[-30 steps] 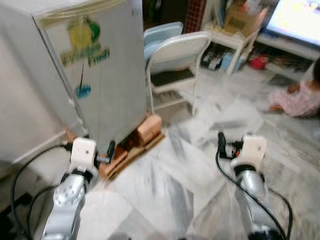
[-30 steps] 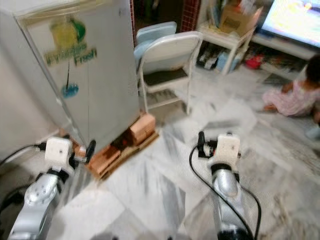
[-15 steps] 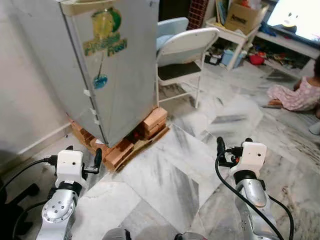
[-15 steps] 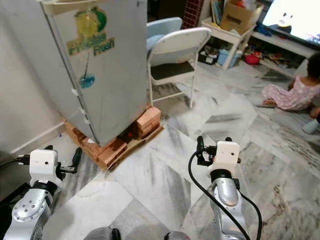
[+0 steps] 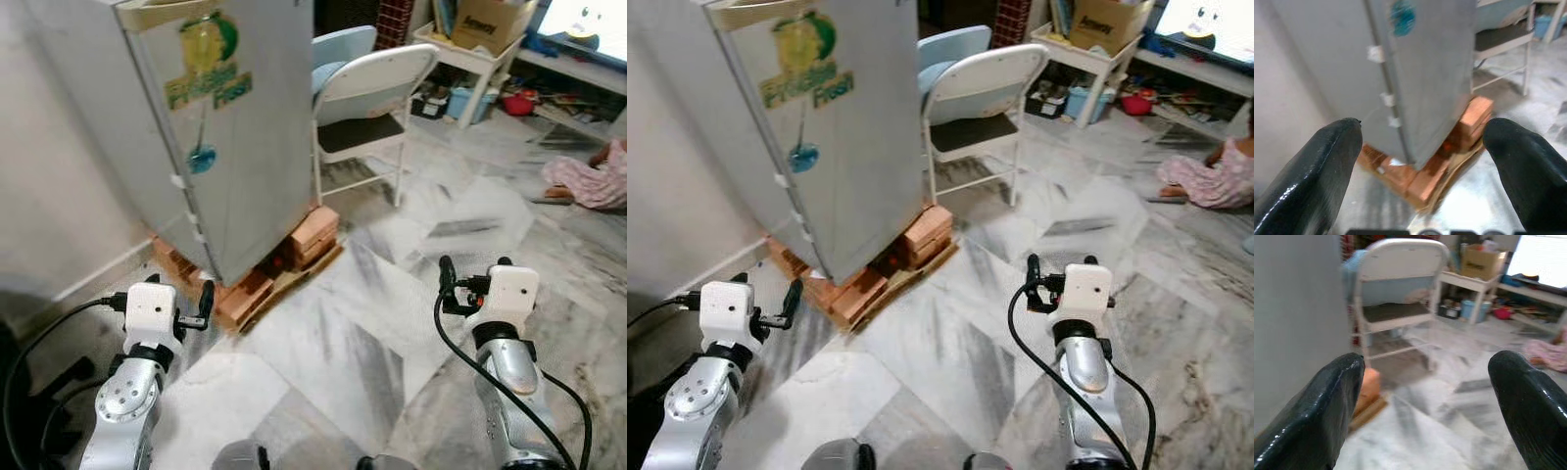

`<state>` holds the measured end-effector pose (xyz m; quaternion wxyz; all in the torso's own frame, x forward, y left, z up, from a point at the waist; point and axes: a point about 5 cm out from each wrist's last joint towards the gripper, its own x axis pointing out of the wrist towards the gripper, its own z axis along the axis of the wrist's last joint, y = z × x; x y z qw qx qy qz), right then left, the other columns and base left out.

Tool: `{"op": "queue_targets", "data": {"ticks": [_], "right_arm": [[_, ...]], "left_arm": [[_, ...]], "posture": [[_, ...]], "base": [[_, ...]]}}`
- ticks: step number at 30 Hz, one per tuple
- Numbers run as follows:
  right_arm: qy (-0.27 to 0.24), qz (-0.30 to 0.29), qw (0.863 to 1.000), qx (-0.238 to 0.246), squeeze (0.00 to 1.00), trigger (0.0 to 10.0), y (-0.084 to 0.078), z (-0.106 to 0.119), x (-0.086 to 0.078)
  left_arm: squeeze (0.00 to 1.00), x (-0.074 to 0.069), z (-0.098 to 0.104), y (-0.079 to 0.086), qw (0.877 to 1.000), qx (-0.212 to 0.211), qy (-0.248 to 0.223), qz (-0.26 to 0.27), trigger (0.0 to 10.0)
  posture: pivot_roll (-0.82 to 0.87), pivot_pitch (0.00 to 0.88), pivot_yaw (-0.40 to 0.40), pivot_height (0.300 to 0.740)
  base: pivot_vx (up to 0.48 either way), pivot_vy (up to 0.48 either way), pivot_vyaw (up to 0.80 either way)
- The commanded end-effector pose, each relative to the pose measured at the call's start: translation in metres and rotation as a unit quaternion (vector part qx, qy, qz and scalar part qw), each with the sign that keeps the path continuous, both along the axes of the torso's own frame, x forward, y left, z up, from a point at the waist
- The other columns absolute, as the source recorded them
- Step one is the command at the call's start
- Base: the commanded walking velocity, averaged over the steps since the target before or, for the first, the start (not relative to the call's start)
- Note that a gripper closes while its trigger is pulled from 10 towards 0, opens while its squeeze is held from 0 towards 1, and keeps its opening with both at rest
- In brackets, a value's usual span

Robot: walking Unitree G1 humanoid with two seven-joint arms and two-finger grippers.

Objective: Restocking fridge

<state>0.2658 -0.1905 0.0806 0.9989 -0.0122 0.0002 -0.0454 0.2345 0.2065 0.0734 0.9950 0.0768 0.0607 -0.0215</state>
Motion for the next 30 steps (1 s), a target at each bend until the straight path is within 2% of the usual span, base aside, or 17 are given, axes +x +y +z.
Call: {"op": "queue_targets", "data": {"ticks": [1, 6, 13, 18, 25, 30], "right_arm": [[0.005, -0.002, 1.0, -0.005, 0.0, 10.0, -0.004, -0.001, -0.001], [0.005, 0.001, 1.0, -0.005, 0.0, 10.0, -0.003, -0.001, -0.001], [0.033, -0.005, 0.999, -0.007, 0.0, 10.0, -0.011, -0.015, -0.007], [0.009, 0.004, 1.0, -0.003, 0.0, 10.0, -0.003, -0.004, 0.006], [0.0, 0.02, 1.0, -0.003, 0.0, 10.0, 0.006, 0.0, 0.012], [-0.001, 0.019, 1.0, -0.003, 0.0, 10.0, 0.006, 0.001, 0.014]], "left_arm": [[0.0, 0.003, 0.002, -0.003, 1.0, -0.007, -0.001, -0.006, 10.0], [0.0, 0.003, 0.001, -0.003, 1.0, -0.008, 0.001, -0.003, 10.0], [0.0, -0.002, -0.004, 0.0, 1.0, -0.013, 0.018, 0.004, 10.0], [0.0, 0.006, 0.003, 0.0, 1.0, -0.005, -0.001, -0.005, 10.0], [0.0, 0.013, 0.01, -0.006, 1.0, -0.004, -0.016, -0.024, 10.0], [0.0, 0.016, 0.011, -0.007, 1.0, -0.008, -0.019, -0.024, 10.0]], "posture": [[0.03, 0.088, -0.006, 0.74], [0.03, 0.088, 0.001, 0.74], [0.04, 0.08, -0.003, 0.74], [0.04, 0.095, 0.005, 0.74], [0.04, 0.102, -0.002, 0.74], [0.04, 0.103, -0.005, 0.74]], "base": [[0.0, 0.42, -0.8], [0.0, 0.42, -0.8], [0.0, 0.419, -0.45], [0.0, 0.42, -0.43], [0.298, 0.374, -0.77], [0.355, 0.322, -0.8]]}}
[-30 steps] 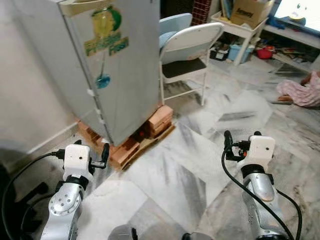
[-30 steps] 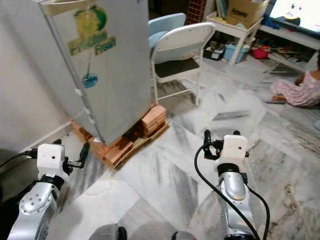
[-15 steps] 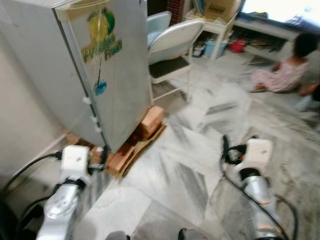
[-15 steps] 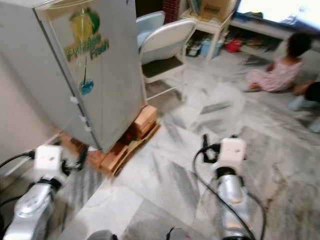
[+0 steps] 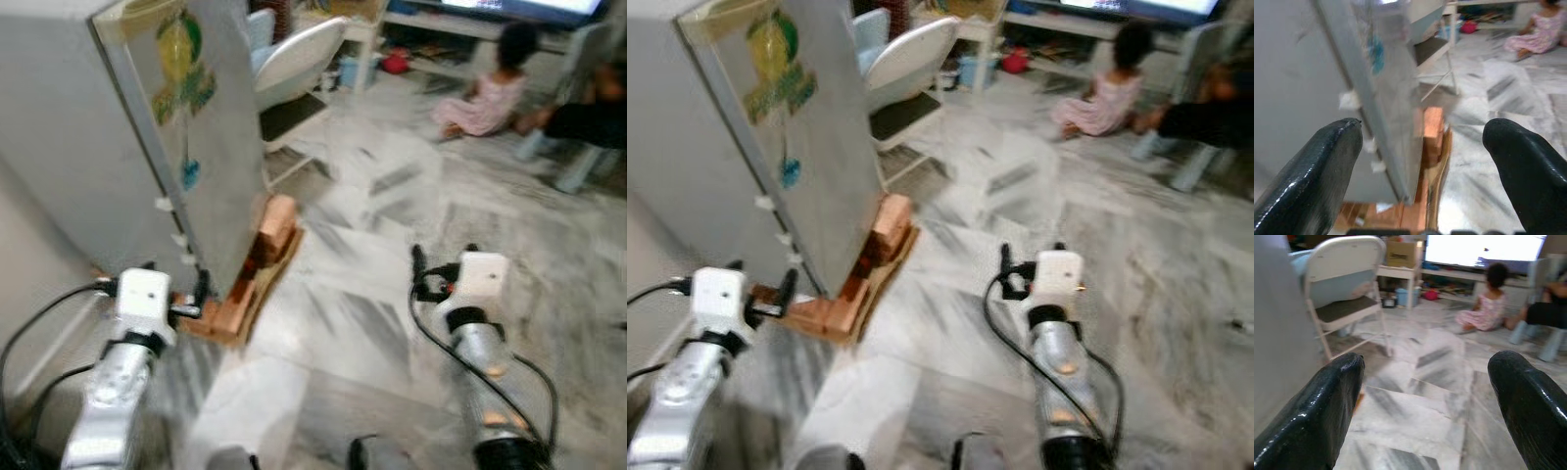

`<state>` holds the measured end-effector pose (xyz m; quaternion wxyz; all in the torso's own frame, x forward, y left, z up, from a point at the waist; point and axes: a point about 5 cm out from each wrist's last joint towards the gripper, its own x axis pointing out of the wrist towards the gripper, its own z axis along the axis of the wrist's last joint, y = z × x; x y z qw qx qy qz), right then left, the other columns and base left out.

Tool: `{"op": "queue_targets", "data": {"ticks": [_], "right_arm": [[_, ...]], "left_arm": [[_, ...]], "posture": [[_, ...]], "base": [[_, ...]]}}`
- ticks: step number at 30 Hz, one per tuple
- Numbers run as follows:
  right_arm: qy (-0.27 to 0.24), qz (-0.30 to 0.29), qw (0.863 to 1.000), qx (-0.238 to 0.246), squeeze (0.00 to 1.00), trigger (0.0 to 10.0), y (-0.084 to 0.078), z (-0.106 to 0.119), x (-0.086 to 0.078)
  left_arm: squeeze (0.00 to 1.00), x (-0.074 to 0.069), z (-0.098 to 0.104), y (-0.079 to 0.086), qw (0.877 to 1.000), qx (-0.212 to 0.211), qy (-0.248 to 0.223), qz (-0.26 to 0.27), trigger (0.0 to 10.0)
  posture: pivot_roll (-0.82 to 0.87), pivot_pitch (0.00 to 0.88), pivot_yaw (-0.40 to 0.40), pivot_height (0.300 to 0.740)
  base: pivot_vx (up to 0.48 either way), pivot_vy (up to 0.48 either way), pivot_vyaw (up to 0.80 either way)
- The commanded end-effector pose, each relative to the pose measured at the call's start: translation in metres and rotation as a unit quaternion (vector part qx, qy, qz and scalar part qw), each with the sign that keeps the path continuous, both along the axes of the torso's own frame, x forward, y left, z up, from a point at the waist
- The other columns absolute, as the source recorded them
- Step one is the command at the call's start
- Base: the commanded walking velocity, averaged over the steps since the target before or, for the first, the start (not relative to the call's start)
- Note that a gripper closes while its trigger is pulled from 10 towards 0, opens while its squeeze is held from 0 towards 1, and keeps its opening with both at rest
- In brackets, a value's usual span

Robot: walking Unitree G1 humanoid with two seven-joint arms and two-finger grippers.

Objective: Restocking fridge

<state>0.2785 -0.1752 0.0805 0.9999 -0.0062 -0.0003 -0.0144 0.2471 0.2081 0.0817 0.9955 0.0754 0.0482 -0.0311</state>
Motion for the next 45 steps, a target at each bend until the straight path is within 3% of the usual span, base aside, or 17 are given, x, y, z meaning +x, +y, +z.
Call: {"op": "queue_targets", "data": {"ticks": [1, 12, 18, 33, 41, 45], "right_arm": [[-0.001, -0.012, 1.0, -0.009, 0.0, 10.0, -0.01, 0.001, 0.001], [-0.002, 0.0, 1.0, -0.016, 0.0, 10.0, -0.006, 0.0, 0.003], [0.001, 0.002, 1.0, -0.017, 0.0, 10.0, -0.005, -0.002, 0.002], [0.007, 0.009, 1.0, -0.019, 0.0, 10.0, -0.003, -0.005, 0.001], [0.008, 0.015, 1.0, -0.025, 0.0, 10.0, -0.004, -0.004, 0.001], [0.009, 0.014, 0.999, -0.029, 0.0, 10.0, -0.007, -0.004, 0.0]], "left_arm": [[0.0, 0.004, 0.003, -0.009, 1.0, -0.006, -0.007, -0.014, 10.0], [0.0, 0.008, 0.003, -0.011, 1.0, -0.022, -0.008, -0.006, 10.0], [0.0, 0.007, 0.001, -0.009, 1.0, -0.025, -0.006, 0.011, 10.0], [0.0, 0.008, -0.001, -0.003, 0.999, 0.0, -0.007, 0.035, 10.0], [0.0, 0.033, 0.01, -0.01, 1.0, -0.012, -0.016, -0.022, 10.0], [0.0, 0.049, 0.015, -0.013, 0.999, -0.014, -0.023, -0.024, 10.0]], "posture": [[0.04, 0.103, -0.006, 0.74], [0.04, 0.101, -0.016, 0.74], [0.05, 0.101, -0.016, 0.74], [0.04, 0.111, -0.021, 0.74], [0.03, 0.117, -0.041, 0.74], [0.02, 0.12, -0.049, 0.74]], "base": [[0.356, 0.322, -0.61], [0.346, 0.332, -0.11], [0.0, 0.456, 0.0], [0.0, 0.0, 0.0], [0.0, 0.0, 0.0], [0.0, 0.0, 0.0]]}}
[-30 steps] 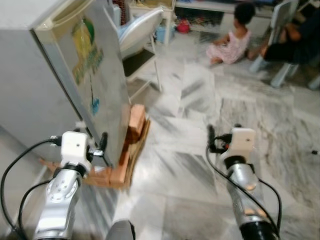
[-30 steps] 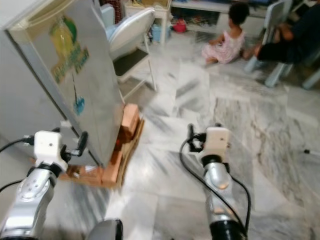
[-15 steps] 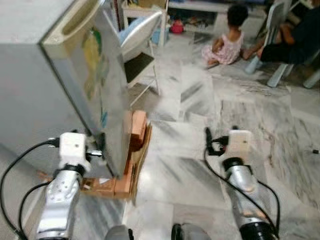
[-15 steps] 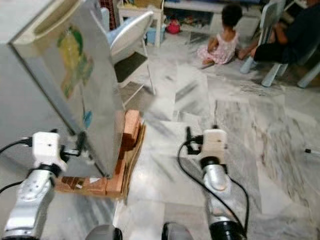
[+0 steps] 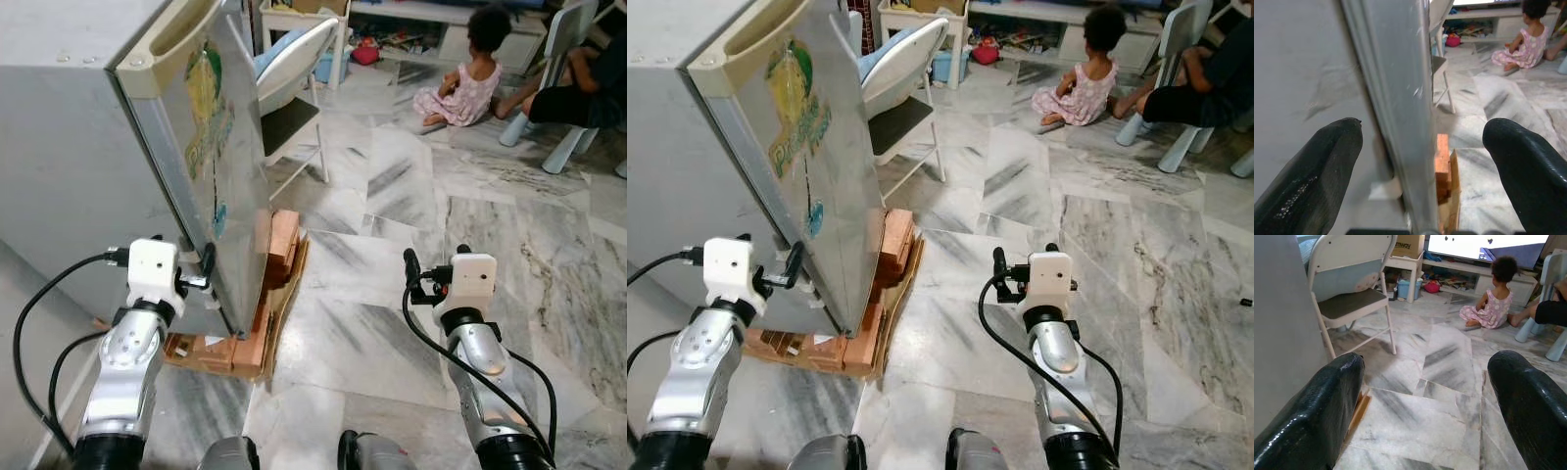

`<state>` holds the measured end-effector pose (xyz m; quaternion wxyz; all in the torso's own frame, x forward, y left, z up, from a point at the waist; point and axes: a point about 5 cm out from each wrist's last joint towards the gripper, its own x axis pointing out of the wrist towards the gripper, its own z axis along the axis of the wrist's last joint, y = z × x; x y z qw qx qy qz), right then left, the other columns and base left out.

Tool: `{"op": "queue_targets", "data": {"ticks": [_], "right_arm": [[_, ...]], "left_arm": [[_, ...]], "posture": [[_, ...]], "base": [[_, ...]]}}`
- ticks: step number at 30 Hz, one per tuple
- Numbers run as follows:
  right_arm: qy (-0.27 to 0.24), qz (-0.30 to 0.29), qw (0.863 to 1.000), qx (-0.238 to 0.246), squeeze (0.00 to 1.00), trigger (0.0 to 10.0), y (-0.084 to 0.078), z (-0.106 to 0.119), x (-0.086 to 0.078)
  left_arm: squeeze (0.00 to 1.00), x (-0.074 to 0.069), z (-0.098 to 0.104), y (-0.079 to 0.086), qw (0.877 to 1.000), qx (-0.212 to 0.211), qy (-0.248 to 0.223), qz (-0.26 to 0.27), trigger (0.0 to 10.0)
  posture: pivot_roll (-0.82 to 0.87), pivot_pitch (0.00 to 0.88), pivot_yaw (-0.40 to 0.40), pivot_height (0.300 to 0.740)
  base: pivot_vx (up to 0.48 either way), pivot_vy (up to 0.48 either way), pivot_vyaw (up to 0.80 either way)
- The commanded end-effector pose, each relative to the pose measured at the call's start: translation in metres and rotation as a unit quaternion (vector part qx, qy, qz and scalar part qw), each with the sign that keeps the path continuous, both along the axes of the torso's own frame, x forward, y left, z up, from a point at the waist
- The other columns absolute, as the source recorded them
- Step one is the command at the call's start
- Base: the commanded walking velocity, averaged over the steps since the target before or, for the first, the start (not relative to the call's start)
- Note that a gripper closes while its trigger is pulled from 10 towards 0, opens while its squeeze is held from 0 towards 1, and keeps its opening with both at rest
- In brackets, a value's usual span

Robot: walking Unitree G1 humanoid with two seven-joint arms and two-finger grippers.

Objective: Restocking fridge

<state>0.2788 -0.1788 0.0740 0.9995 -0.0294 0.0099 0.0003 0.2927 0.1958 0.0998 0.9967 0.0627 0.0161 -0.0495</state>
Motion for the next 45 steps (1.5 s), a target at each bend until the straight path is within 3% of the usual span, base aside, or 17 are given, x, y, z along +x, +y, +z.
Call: {"op": "queue_targets", "data": {"ticks": [1, 10, 20, 22, 23, 25, 26, 28, 30, 31, 32, 33, 35, 38, 42, 45], "right_arm": [[0.0, 0.001, 1.0, -0.007, 0.0, 10.0, -0.004, 0.002, -0.001], [0.001, 0.001, 1.0, -0.015, 0.0, 10.0, -0.007, 0.004, -0.004], [0.004, 0.023, 0.999, -0.022, 0.0, 10.0, 0.003, 0.006, 0.0], [0.047, 0.02, 0.997, -0.059, 0.0, 10.0, -0.002, -0.007, -0.004], [0.047, 0.02, 0.997, -0.059, 0.0, 10.0, -0.002, -0.007, -0.004], [0.139, 0.011, 0.986, -0.093, 0.0, 10.0, -0.014, -0.031, -0.011], [0.139, 0.011, 0.986, -0.093, 0.0, 10.0, -0.014, -0.031, -0.011], [0.197, 0.012, 0.975, -0.103, 0.0, 10.0, -0.026, -0.047, -0.02], [0.216, 0.018, 0.971, -0.099, 0.0, 10.0, -0.03, -0.052, -0.026], [0.225, 0.021, 0.97, -0.094, 0.0, 10.0, -0.032, -0.055, -0.03], [0.225, 0.021, 0.97, -0.094, 0.0, 10.0, -0.032, -0.055, -0.03], [0.224, 0.025, 0.97, -0.096, 0.0, 10.0, -0.03, -0.055, -0.032], [0.221, 0.027, 0.97, -0.098, 0.0, 10.0, -0.03, -0.055, -0.032], [0.214, 0.028, 0.971, -0.105, 0.0, 10.0, -0.026, -0.051, -0.031], [0.212, 0.023, 0.972, -0.1, 0.0, 10.0, -0.026, -0.051, -0.032], [0.186, 0.02, 0.978, -0.092, 0.0, 10.0, -0.026, -0.046, -0.031]], "left_arm": [[0.0, 0.006, -0.002, 0.0, 1.0, 0.001, 0.006, -0.004, 10.0], [0.0, 0.025, 0.002, -0.007, 1.0, -0.008, 0.004, -0.017, 10.0], [0.0, 0.05, 0.011, -0.01, 1.0, -0.005, 0.005, -0.004, 10.0], [0.0, 0.056, 0.019, -0.036, 0.998, -0.027, 0.002, -0.057, 10.0], [0.0, 0.056, 0.019, -0.036, 0.998, -0.027, 0.002, -0.057, 10.0], [0.0, 0.054, 0.03, -0.085, 0.986, -0.039, -0.007, -0.163, 10.0], [0.0, 0.054, 0.03, -0.085, 0.986, -0.039, -0.007, -0.163, 10.0], [0.0, 0.045, 0.048, -0.135, 0.962, -0.044, -0.034, -0.267, 10.0], [0.0, 0.037, 0.061, -0.163, 0.944, -0.059, -0.051, -0.322, 10.0], [0.0, 0.028, 0.074, -0.186, 0.925, -0.075, -0.067, -0.366, 10.0], [0.0, 0.028, 0.074, -0.186, 0.925, -0.075, -0.067, -0.366, 10.0], [0.0, 0.019, 0.085, -0.203, 0.908, -0.093, -0.076, -0.402, 10.0], [0.0, 0.016, 0.088, -0.208, 0.903, -0.099, -0.077, -0.411, 10.0], [0.0, 0.033, 0.069, -0.184, 0.928, -0.078, -0.056, -0.359, 10.0], [0.0, 0.036, 0.061, -0.167, 0.938, -0.066, -0.05, -0.337, 10.0], [0.0, 0.035, 0.049, -0.137, 0.952, -0.055, -0.033, -0.298, 10.0]], "posture": [[0.02, 0.12, -0.049, 0.74], [0.0, 0.121, -0.05, 0.74], [0.0, 0.139, -0.038, 0.74], [0.0, 0.134, -0.052, 0.74], [0.0, 0.134, -0.052, 0.74], [0.01, 0.132, -0.06, 0.74], [0.01, 0.132, -0.06, 0.74], [0.02, 0.129, -0.064, 0.74], [0.02, 0.125, -0.066, 0.74], [0.01, 0.122, -0.064, 0.74], [0.01, 0.122, -0.064, 0.74], [0.0, 0.119, -0.059, 0.74], [0.0, 0.119, -0.059, 0.74], [-0.02, 0.112, -0.042, 0.74], [-0.01, 0.111, -0.039, 0.74], [-0.01, 0.109, -0.042, 0.74]], "base": [[0.0, 0.0, 0.0], [0.0, 0.0, 0.0], [0.0, 0.0, 0.0], [0.0, 0.0, 0.0], [0.0, 0.0, 0.0], [0.0, 0.0, 0.0], [0.0, 0.0, 0.0], [0.0, 0.0, 0.0], [0.0, 0.0, 0.0], [0.0, 0.0, 0.0], [0.0, 0.0, 0.0], [0.0, 0.0, 0.0], [0.0, 0.0, 0.0], [0.0, 0.0, 0.0], [0.0, 0.0, 0.0], [0.0, 0.0, 0.0]]}}
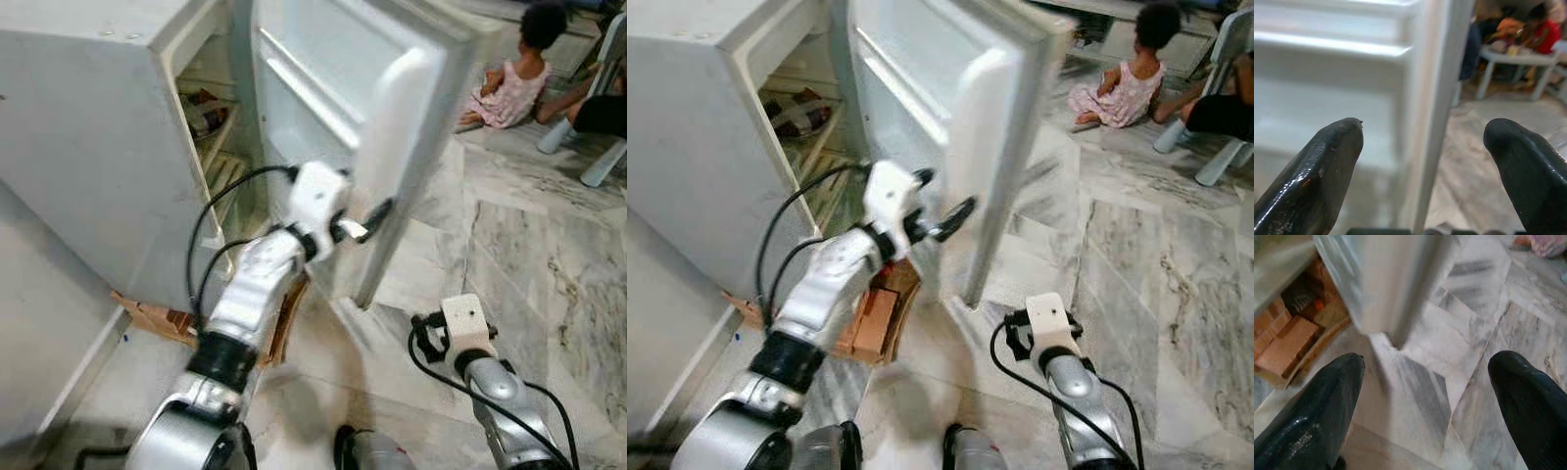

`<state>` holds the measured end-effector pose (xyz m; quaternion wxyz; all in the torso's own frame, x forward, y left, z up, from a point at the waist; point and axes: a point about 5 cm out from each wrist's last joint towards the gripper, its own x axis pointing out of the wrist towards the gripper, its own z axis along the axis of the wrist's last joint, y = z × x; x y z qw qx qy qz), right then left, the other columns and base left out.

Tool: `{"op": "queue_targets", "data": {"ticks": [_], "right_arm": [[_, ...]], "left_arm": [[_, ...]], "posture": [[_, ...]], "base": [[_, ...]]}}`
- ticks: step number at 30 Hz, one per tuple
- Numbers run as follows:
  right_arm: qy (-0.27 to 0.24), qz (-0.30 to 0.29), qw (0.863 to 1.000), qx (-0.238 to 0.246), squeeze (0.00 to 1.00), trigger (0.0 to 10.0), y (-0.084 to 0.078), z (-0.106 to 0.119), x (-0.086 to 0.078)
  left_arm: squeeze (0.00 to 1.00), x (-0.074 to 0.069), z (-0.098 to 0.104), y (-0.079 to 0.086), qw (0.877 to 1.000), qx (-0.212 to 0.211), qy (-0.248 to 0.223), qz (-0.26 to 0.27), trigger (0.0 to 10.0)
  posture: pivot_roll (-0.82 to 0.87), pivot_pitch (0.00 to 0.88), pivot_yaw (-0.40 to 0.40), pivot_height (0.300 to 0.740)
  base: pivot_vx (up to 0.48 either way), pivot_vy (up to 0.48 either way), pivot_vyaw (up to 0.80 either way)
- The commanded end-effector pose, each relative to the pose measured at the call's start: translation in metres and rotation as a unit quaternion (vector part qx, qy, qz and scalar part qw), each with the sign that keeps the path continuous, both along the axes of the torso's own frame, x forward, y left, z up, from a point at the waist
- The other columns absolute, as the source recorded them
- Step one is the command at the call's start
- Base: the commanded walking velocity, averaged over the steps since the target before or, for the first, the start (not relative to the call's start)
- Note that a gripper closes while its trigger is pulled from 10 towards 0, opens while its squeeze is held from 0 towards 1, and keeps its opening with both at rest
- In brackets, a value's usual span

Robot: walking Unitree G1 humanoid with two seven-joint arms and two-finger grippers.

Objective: Restocking fridge

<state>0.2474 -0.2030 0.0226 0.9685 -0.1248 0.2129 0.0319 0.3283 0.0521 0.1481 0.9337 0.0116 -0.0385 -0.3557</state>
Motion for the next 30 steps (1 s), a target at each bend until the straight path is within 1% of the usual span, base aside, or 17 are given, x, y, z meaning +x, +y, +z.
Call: {"op": "queue_targets", "data": {"ticks": [1, 2, 3, 5, 6, 7, 8, 11, 13, 14, 16, 18, 20, 22, 25, 30], "right_arm": [[-0.026, 0.001, 1.0, 0.001, 0.0, 10.0, 0.0, 0.007, 0.001], [-0.036, 0.009, 0.999, -0.003, 0.0, 10.0, 0.001, 0.009, 0.001], [-0.042, 0.009, 0.999, -0.004, 0.0, 10.0, 0.002, 0.01, 0.001], [-0.06, 0.009, 0.998, 0.014, 0.0, 10.0, 0.005, 0.015, 0.001], [-0.069, 0.008, 0.997, 0.019, 0.0, 10.0, 0.006, 0.017, 0.002], [-0.09, -0.007, 0.995, 0.034, 0.0, 10.0, 0.005, 0.023, 0.006], [-0.095, -0.011, 0.995, 0.04, 0.0, 10.0, 0.005, 0.025, 0.008], [-0.114, -0.015, 0.992, 0.048, 0.0, 10.0, 0.008, 0.031, 0.013], [-0.126, 0.004, 0.991, 0.047, 0.0, 10.0, 0.015, 0.035, 0.016], [-0.136, 0.017, 0.99, 0.045, 0.0, 10.0, 0.019, 0.038, 0.017], [-0.141, 0.019, 0.989, 0.046, 0.0, 10.0, 0.021, 0.039, 0.018], [-0.143, 0.017, 0.988, 0.047, 0.0, 10.0, 0.021, 0.04, 0.019], [-0.152, 0.013, 0.987, 0.049, 0.0, 10.0, 0.021, 0.043, 0.022], [-0.162, 0.014, 0.985, 0.053, 0.0, 10.0, 0.024, 0.047, 0.026], [-0.171, 0.012, 0.983, 0.06, 0.0, 10.0, 0.027, 0.05, 0.029], [-0.174, 0.011, 0.983, 0.059, 0.0, 10.0, 0.03, 0.049, 0.029]], "left_arm": [[0.0, -0.003, -0.006, 0.02, 0.999, 0.004, 0.009, 0.033, 10.0], [0.0, -0.006, -0.015, 0.038, 0.998, 0.005, 0.026, 0.062, 10.0], [0.0, -0.007, -0.02, 0.047, 0.996, 0.003, 0.036, 0.076, 10.0], [0.0, -0.015, -0.037, 0.077, 0.989, 0.004, 0.065, 0.13, 10.0], [0.0, -0.019, -0.045, 0.089, 0.986, 0.01, 0.073, 0.152, 10.0], [0.0, -0.031, -0.059, 0.11, 0.977, 0.023, 0.089, 0.19, 10.0], [0.0, -0.035, -0.063, 0.116, 0.975, 0.027, 0.094, 0.201, 10.0], [0.0, -0.045, -0.068, 0.126, 0.969, 0.03, 0.098, 0.225, 10.0], [0.0, -0.049, -0.069, 0.133, 0.963, 0.021, 0.103, 0.248, 10.0], [0.0, -0.053, -0.07, 0.139, 0.957, 0.013, 0.108, 0.27, 10.0], [0.0, -0.055, -0.072, 0.145, 0.95, 0.007, 0.111, 0.293, 10.0], [0.0, -0.055, -0.072, 0.148, 0.946, 0.002, 0.11, 0.305, 10.0], [0.0, -0.052, -0.068, 0.147, 0.945, -0.003, 0.104, 0.309, 10.0], [0.0, -0.046, -0.061, 0.143, 0.95, 0.002, 0.087, 0.299, 10.0], [0.0, -0.042, -0.056, 0.14, 0.953, 0.001, 0.076, 0.292, 10.0], [0.0, -0.039, -0.055, 0.139, 0.953, 0.007, 0.076, 0.292, 10.0]], "posture": [[-0.01, 0.108, -0.037, 0.74], [-0.01, 0.105, -0.032, 0.74], [-0.02, 0.103, -0.03, 0.74], [-0.02, 0.099, -0.028, 0.74], [-0.02, 0.099, -0.027, 0.74], [-0.02, 0.099, -0.031, 0.74], [-0.01, 0.099, -0.032, 0.74], [0.0, 0.099, -0.034, 0.74], [0.0, 0.097, -0.03, 0.74], [-0.01, 0.096, -0.033, 0.74], [-0.01, 0.102, -0.036, 0.74], [-0.01, 0.114, -0.035, 0.74], [-0.01, 0.108, -0.035, 0.74], [-0.01, 0.106, -0.034, 0.74], [-0.01, 0.104, -0.033, 0.74], [-0.01, 0.088, -0.027, 0.74]], "base": [[0.0, 0.0, 0.0], [0.0, 0.0, 0.0], [0.0, 0.0, 0.0], [0.0, 0.0, 0.0], [0.0, 0.0, 0.0], [0.0, 0.0, 0.0], [0.0, 0.0, 0.0], [0.0, -0.246, 0.0], [0.0, -0.277, 0.0], [0.255, -0.315, -0.8], [0.276, -0.345, -0.8], [0.294, -0.377, -0.8], [0.311, -0.36, -0.8], [0.309, -0.364, -0.8], [0.339, -0.336, -0.8], [0.391, -0.273, -0.8]]}}
